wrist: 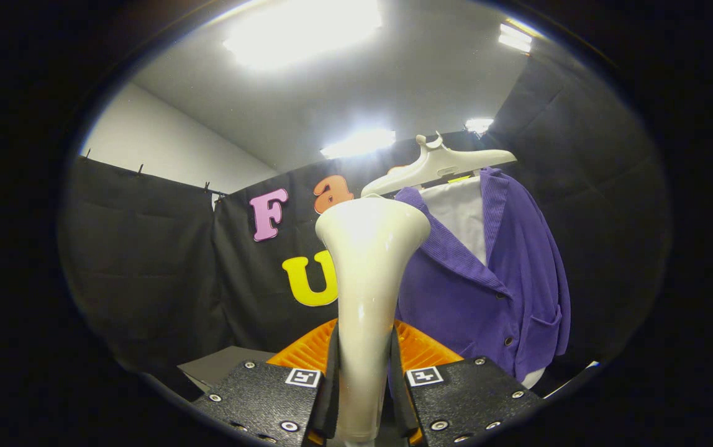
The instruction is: Iron the clothes twice with a garment steamer, once on the left side and once on the right side.
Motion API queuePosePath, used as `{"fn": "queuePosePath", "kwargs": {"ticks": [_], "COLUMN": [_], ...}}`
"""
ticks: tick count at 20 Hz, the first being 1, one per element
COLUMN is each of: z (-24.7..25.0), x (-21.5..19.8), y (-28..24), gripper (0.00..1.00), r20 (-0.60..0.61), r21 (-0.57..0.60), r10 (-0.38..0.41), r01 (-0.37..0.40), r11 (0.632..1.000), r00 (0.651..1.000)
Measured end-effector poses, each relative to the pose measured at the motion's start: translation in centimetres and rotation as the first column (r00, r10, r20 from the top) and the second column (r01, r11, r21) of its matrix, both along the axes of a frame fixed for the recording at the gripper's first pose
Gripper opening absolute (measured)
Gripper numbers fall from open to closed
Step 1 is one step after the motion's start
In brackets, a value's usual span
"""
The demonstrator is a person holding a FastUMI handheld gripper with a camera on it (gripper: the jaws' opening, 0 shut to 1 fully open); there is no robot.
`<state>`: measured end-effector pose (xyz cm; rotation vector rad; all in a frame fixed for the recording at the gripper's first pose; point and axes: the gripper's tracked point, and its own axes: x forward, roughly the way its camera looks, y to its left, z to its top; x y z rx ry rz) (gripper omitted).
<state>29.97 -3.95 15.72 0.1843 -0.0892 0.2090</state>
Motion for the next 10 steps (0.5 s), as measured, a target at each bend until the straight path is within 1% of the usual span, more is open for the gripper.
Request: {"fn": "queuePosePath", "kwargs": {"ticks": [7,10], "z": [1.9,1.8], "x": [5.0,6.7], "y": [-2.7,-3.6], "gripper": [0.36,0.36], "r20": [0.022,0.012], "r21": [0.019,0.011], "r10": [-0.051,-0.065], "r01": [0.050,0.064], "r11": [0.999,0.998], "r00": [0.998,0.998]}}
